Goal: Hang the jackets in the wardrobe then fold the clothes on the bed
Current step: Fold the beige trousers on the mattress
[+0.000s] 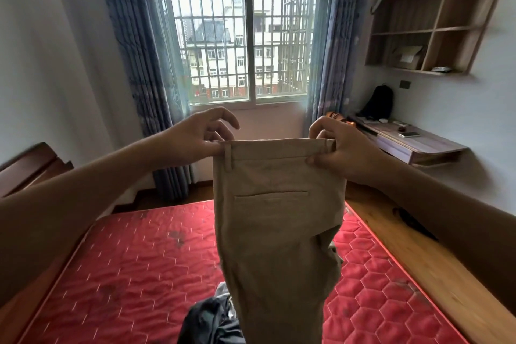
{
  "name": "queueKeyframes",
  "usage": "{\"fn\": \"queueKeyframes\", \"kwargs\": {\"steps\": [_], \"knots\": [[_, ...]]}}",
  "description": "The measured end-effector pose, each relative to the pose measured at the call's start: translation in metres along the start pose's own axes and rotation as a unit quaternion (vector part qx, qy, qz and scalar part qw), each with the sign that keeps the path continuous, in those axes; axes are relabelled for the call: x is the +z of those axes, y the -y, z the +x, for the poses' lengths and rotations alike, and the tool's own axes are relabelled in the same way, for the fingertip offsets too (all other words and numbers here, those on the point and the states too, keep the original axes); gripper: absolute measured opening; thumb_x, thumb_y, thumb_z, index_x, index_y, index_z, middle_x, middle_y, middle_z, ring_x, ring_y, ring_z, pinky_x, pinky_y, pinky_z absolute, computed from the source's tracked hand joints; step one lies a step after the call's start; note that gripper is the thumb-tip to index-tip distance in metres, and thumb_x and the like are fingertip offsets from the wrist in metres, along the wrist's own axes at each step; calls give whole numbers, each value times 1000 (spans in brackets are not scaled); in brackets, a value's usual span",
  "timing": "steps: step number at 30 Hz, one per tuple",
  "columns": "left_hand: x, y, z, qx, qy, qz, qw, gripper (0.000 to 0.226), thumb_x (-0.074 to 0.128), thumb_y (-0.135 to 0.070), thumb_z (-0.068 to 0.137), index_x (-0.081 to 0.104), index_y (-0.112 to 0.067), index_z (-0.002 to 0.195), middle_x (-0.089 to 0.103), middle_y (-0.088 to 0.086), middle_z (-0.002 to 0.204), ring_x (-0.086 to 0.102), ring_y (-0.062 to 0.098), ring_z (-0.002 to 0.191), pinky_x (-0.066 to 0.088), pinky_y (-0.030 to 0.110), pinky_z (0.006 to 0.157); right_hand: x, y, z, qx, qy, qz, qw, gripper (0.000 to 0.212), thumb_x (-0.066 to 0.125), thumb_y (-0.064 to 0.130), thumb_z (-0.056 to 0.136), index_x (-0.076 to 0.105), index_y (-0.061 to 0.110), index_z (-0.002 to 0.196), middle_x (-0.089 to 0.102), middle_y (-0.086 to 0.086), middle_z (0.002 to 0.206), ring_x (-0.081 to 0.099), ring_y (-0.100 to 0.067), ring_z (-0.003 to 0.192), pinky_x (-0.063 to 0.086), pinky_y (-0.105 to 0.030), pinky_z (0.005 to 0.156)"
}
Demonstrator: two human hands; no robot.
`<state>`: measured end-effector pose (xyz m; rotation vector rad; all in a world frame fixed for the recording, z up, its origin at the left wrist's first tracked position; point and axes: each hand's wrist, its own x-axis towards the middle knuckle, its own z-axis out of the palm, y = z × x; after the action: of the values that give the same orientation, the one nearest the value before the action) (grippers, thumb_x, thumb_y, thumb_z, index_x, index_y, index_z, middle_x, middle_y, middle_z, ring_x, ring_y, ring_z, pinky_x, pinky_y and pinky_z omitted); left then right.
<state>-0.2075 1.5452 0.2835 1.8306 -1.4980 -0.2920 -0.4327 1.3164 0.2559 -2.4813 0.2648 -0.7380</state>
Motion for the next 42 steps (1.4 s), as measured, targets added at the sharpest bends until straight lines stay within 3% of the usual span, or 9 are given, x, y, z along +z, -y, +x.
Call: {"fn": "queueKeyframes", "kwargs": {"steps": [4,7,13,16,21,24,31,37,42], "knots": [[6,-27,12,46,13,169,984,63,69,-56,86,42,-40,141,56,-14,134,57,1,114,47,24,95,5,8,4,-45,-32,23,998,35,74,7,85,48,20,105,56,0,87,51,8,69,43,-9,57],[45,-51,36,46,55,246,967,102,76,-69,66,30,-33,151,57,-11,129,55,5,112,43,22,92,8,10,5,-59,-30,44,997,42,73,4,85,44,20,111,55,-3,91,53,6,69,44,-11,58],[88,-59,76,83,72,226,968,20,79,-36,83,69,-20,90,68,0,81,57,11,69,43,29,66,-8,-8,-9,-6,-58,125,990,65,79,4,82,39,25,129,57,-11,108,65,-12,82,56,-27,70],[102,-63,85,103,76,199,972,21,77,-23,87,67,-6,92,67,1,81,55,13,72,46,33,70,-19,-40,-27,82,25,245,966,76,75,-6,83,38,28,139,60,-16,119,68,-23,102,60,-38,84],[112,-87,106,124,58,222,965,32,76,-20,87,48,-14,72,49,-8,66,41,3,61,33,28,62,3,-140,-78,176,201,98,958,17,67,-7,86,72,8,93,73,-1,88,63,-6,79,54,-22,70],[109,-102,117,125,38,249,960,29,74,-20,87,50,-11,74,51,-5,68,42,6,63,34,31,63,13,-202,-106,276,146,135,940,18,61,5,97,66,7,79,68,-6,75,63,-14,67,45,-18,54],[108,-129,135,81,-3,276,958,20,72,-22,90,57,-17,78,60,-3,72,52,6,65,37,20,60,42,-257,-125,432,135,350,820,67,46,69,95,70,8,110,78,-8,101,73,-26,97,56,-38,81],[120,-143,136,61,-41,296,952,17,69,-19,92,59,-17,78,56,-12,66,53,-7,63,37,7,60,54,-264,-107,418,107,445,785,62,48,70,93,74,17,110,77,-1,105,68,-20,107,47,-42,85],[127,-143,128,29,-79,301,950,13,71,-14,89,62,-19,82,59,-9,70,52,-2,64,38,17,61,50,-279,-93,397,96,478,778,50,47,64,97,78,26,104,77,7,102,66,-15,106,42,-44,89]]}}
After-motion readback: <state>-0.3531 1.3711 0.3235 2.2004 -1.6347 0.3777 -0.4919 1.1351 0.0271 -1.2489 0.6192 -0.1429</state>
